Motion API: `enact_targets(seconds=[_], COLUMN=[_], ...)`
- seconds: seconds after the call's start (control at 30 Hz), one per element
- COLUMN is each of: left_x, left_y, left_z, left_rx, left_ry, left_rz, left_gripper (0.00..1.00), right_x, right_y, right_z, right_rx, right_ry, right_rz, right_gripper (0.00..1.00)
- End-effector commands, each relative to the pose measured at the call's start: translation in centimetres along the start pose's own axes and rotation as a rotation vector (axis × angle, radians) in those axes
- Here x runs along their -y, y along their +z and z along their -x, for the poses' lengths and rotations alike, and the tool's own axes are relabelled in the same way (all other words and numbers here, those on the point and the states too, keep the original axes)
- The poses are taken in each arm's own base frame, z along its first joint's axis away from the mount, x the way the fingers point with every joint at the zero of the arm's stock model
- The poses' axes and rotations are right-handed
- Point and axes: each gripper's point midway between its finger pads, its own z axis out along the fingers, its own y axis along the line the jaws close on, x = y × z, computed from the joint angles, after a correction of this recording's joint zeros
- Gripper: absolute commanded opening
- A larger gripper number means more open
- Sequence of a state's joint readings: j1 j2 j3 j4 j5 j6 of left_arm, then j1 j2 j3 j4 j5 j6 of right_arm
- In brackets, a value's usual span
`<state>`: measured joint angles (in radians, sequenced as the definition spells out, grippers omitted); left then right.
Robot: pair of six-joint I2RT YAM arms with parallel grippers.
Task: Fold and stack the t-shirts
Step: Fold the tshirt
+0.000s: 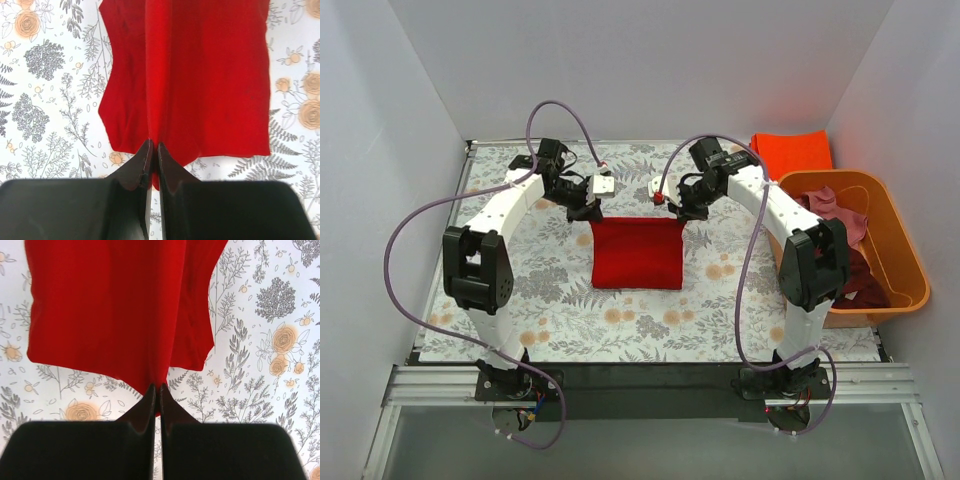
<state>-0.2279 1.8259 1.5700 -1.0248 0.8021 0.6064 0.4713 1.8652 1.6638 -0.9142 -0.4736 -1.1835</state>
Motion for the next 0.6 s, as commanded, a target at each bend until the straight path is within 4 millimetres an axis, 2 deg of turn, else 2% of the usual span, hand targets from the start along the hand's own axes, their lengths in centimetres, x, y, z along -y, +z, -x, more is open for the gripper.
enact_targets(seconds=[0.0, 0.37, 0.57], left_x=[-2.6, -5.3, -6.7], left_y=[-1.0, 0.3, 0.8], left_z=[0.0, -2.3, -3.1], left_rx=[-0.005, -0.021, -0.018], left_ry=[0.044, 0.022, 0.022], left_rz=[0.06, 0.088, 0.115], left_gripper=[0.0, 0.0, 0.0], right_x=[1.4, 3.5, 4.5], right_y=[-0.5, 1.7, 2.3], right_z=[-1.0, -3.5, -4.5], right_rx=[-0.025, -0.05, -0.06], right_ry=[-0.009, 0.016, 0.013], right_rz=[-0.012, 0.005, 0.002], right_gripper=[0.01, 0.01, 0.01])
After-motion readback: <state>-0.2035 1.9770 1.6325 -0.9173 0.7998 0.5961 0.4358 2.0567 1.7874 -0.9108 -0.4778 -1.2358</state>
